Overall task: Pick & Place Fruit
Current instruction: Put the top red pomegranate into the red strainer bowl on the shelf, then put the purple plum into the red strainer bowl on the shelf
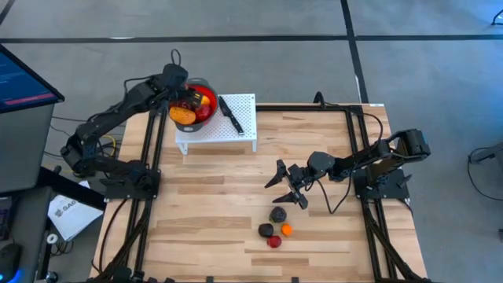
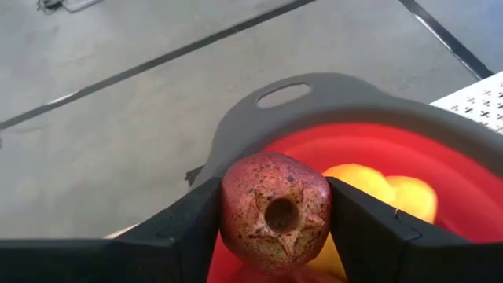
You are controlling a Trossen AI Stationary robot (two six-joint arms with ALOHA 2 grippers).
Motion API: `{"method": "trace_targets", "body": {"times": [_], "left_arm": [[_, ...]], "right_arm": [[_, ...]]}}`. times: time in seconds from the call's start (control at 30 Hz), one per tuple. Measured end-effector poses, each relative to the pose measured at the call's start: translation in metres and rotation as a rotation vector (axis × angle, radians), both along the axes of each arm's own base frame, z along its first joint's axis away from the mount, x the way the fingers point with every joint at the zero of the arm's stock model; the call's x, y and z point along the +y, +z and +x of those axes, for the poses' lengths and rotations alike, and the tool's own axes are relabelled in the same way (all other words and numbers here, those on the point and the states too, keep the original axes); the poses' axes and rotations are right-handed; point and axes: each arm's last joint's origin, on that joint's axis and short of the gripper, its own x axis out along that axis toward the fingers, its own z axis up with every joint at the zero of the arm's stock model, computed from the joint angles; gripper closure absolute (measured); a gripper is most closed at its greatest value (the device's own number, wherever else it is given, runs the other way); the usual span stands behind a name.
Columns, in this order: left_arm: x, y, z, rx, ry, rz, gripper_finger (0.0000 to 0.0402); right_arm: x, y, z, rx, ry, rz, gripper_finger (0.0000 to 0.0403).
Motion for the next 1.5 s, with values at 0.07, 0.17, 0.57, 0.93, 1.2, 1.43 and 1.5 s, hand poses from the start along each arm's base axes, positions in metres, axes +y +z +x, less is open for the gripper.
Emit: {"method": "trace_targets", "body": {"times": [0.07,0.17,0.57,0.93,1.2,1.43,1.5], "left_arm": [[0.001,0.0,-0.001,-0.008,-0.004,-0.01,0.0184],[0.001,0.0,-0.001,-0.014,-0.009,-0.015,0.0171],[-0.004,0.006,-0.005,-0.02,-0.039,0.002,0.0127],[-0.108,0.045,0.026,-0.289,-0.63,0.008,0.0152],[-0.23,0.021,0.08,-0.15,-1.044,0.019,0.0179],[-0.313,-0.058,0.126,0.089,-1.136,-0.023,0.0185],[-0.325,-0.084,0.141,0.104,-1.112,-0.078,0.018]], "right_arm": [[0.0,0.0,0.0,0.0,0.0,0.0,0.0127],[0.0,0.0,0.0,0.0,0.0,0.0,0.0127],[0.0,0.0,0.0,-0.001,0.0,0.001,0.0127],[0.008,0.002,0.001,-0.076,-0.117,-0.119,0.0127],[0.013,0.008,-0.009,-0.074,-0.216,-0.125,0.0127],[0.014,0.015,-0.023,-0.059,-0.215,-0.103,0.0127],[0.018,0.015,-0.024,-0.067,-0.229,-0.101,0.0127]]}}
